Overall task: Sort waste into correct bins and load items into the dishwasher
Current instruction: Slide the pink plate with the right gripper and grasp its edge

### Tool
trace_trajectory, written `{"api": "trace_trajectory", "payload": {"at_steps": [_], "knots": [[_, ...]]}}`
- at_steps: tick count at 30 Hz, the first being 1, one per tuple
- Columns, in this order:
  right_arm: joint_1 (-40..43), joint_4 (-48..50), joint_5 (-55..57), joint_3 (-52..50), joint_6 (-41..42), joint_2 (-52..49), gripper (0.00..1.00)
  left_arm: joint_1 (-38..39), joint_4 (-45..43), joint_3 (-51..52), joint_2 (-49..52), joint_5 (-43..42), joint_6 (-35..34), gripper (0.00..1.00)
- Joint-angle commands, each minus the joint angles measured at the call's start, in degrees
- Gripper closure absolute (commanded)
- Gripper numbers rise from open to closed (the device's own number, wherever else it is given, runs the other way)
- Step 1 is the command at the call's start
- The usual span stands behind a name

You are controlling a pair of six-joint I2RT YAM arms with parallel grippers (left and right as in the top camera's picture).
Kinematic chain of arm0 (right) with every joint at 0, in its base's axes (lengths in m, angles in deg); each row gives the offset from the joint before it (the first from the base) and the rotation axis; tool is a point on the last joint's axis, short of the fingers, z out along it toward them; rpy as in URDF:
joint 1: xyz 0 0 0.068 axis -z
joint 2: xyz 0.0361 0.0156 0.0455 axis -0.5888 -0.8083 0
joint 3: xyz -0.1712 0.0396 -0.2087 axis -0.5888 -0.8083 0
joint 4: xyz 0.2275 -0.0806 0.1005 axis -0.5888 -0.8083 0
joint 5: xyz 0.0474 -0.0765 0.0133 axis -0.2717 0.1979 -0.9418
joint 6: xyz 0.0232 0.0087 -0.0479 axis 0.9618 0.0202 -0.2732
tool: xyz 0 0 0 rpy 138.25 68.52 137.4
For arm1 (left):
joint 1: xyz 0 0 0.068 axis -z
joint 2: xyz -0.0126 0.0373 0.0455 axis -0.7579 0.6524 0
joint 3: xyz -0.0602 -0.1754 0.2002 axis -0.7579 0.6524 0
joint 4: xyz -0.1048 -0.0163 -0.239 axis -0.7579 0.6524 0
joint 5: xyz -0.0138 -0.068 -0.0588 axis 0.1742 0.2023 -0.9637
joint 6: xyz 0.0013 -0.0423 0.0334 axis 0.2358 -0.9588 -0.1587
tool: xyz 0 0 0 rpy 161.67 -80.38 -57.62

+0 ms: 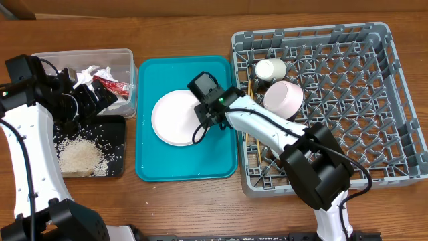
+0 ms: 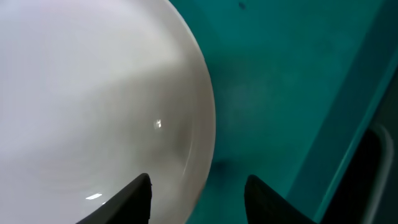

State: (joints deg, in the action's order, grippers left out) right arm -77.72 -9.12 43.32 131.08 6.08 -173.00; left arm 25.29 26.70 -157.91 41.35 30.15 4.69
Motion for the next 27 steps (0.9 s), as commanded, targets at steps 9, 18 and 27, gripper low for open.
{"api": "trace_trajectory", "payload": {"at_steps": [9,18,27], "knots": [[0.15,4.83,-3.98,-3.13,1.97,0.11,0.63,0.39,-0.04,-1.18,-1.09,0.00,0.63,0.00],[0.15,4.85,-3.91,-3.13,3.21,0.04,0.63,0.39,-0.04,-1.18,-1.09,0.00,0.63,0.00],[0.15,5.20,-3.93,-3.13,3.19,-2.89,0.63,0.39,-0.04,-1.18,-1.07,0.00,0.63,0.00]]}}
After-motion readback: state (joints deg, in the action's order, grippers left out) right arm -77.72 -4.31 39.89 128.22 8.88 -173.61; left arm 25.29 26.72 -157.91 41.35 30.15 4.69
